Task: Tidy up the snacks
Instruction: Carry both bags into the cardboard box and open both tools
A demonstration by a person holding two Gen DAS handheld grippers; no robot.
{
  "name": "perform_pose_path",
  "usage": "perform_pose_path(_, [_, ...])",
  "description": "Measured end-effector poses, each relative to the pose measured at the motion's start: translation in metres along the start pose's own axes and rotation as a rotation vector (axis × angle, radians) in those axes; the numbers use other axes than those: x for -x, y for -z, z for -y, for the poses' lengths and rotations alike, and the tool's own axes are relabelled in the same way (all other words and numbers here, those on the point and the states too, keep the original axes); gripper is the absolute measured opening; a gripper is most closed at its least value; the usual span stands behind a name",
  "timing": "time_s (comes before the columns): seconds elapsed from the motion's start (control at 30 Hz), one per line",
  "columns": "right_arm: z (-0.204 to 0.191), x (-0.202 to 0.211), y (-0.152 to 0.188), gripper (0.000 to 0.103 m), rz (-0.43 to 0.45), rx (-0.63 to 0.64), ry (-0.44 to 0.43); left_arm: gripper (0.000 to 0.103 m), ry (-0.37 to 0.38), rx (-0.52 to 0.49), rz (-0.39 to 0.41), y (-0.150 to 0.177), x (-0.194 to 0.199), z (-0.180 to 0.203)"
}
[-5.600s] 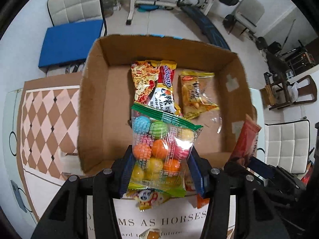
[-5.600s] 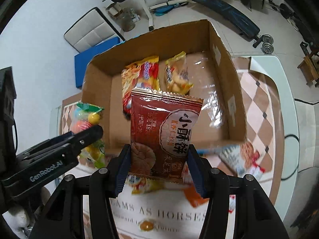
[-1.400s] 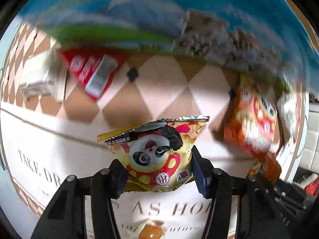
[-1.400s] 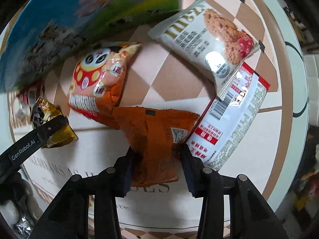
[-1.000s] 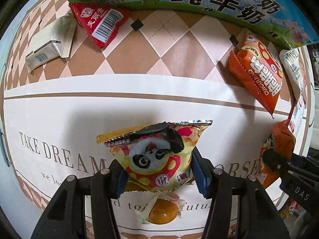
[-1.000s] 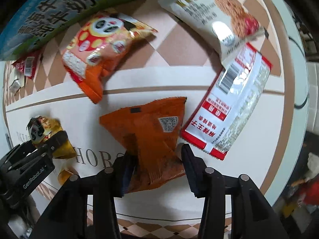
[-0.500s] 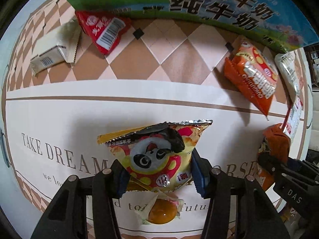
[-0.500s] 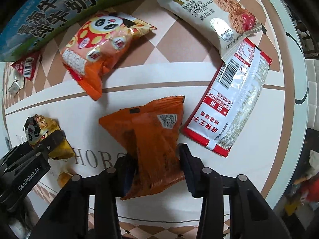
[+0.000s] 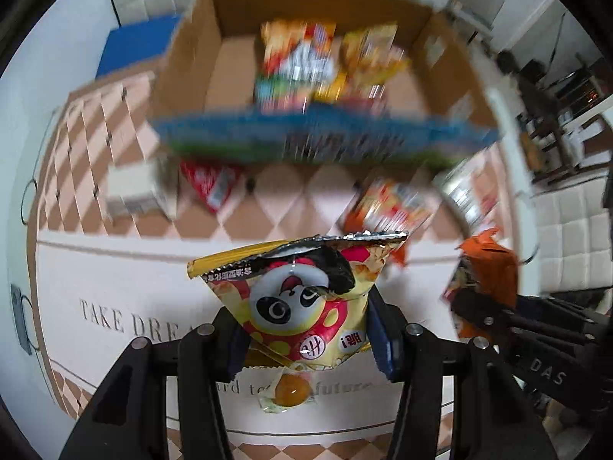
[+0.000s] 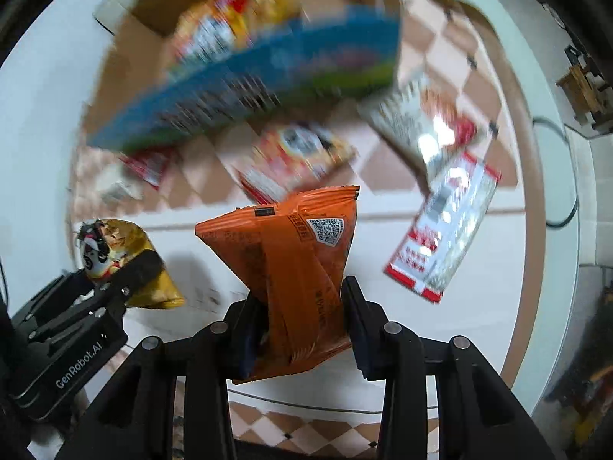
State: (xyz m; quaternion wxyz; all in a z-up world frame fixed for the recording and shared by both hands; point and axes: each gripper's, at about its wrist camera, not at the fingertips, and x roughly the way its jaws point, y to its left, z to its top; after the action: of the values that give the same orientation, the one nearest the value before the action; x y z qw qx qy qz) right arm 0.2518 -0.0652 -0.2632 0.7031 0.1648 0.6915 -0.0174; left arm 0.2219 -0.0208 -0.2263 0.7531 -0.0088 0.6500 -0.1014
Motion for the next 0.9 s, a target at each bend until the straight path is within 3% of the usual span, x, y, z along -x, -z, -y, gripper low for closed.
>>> perform_pose_path(0.17, [-0.020, 0.061, -0.036, 0.042, 0.110, 0.023, -0.057, 0.050, 0.046, -0.003, 0.098, -0.052, 0.050, 0.000])
perform_pose_path(0.37, [-0.031, 0.092, -0.107, 0.042, 0.213, 0.035, -0.015, 0.050, -0.006, 0.002, 0.159, -0.120, 0.062, -0.009])
perform_pose_path(0.63, [-0.023, 0.054, -0.204, 0.042, 0.187, -0.003, 0.090, 0.050, -0.117, 0.021, 0.084, -0.207, 0.004, -0.035])
perform_pose_path(0.9, [-0.018, 0.010, -0.273, 0.042, 0.145, 0.002, 0.221, 0.050, -0.167, 0.053, -0.050, -0.258, -0.063, -0.060])
